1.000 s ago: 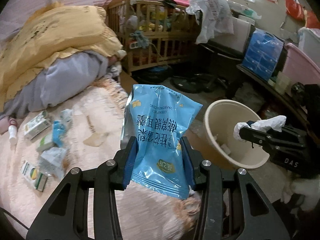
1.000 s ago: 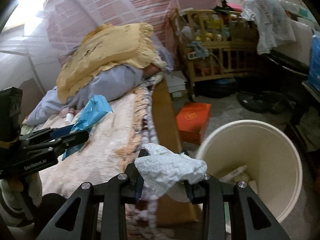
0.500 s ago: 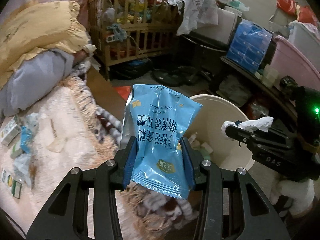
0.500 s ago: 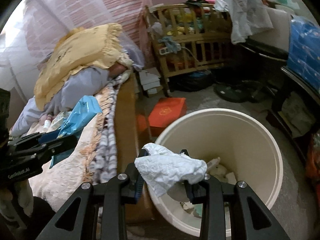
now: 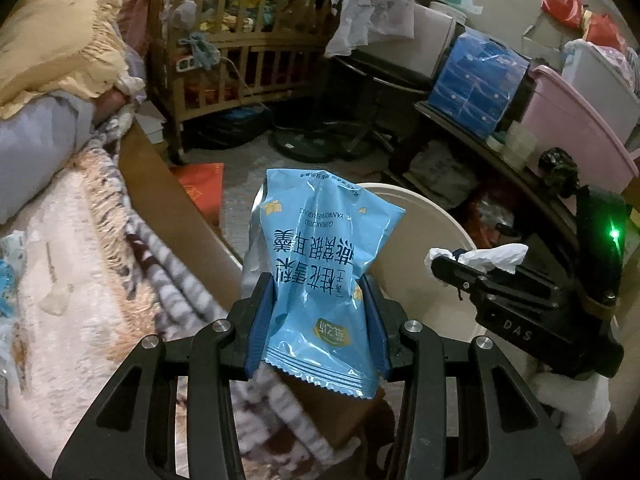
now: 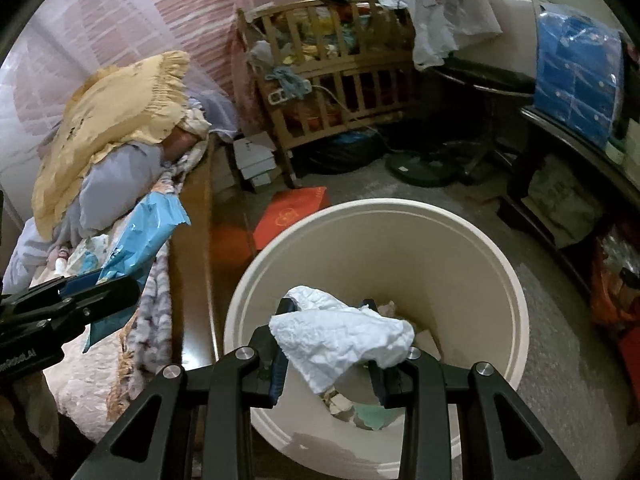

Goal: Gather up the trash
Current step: 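Carry the blue wrapper and white tissue over the white bucket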

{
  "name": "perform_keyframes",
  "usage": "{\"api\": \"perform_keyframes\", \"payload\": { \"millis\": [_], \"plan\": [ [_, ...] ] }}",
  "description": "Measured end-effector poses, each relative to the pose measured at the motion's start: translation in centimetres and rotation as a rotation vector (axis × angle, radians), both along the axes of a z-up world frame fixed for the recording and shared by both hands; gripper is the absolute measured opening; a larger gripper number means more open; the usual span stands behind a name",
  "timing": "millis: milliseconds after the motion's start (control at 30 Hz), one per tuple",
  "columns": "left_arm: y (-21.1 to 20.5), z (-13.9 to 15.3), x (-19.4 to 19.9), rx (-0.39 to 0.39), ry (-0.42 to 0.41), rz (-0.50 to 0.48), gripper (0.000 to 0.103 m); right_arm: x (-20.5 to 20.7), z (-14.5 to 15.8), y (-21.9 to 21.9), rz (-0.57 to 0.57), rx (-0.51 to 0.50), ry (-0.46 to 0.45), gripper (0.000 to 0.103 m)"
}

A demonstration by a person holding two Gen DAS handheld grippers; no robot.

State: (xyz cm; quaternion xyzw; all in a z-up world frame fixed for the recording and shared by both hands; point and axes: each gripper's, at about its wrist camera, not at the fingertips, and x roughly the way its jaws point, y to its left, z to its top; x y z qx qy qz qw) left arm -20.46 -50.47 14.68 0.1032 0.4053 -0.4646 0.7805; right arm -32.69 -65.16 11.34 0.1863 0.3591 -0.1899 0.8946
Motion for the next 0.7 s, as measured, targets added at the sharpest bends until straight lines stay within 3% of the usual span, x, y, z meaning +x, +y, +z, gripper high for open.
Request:
{"api": "perform_keyframes", "payload": {
  "millis": [700],
  "plan": [
    [-3.4, -2.1, 0.8, 0.004, 0.083, -0.032, 0.041, -1.0, -1.2, -1.9, -0.061, 0.026, 0.032, 0.032]
  ]
}}
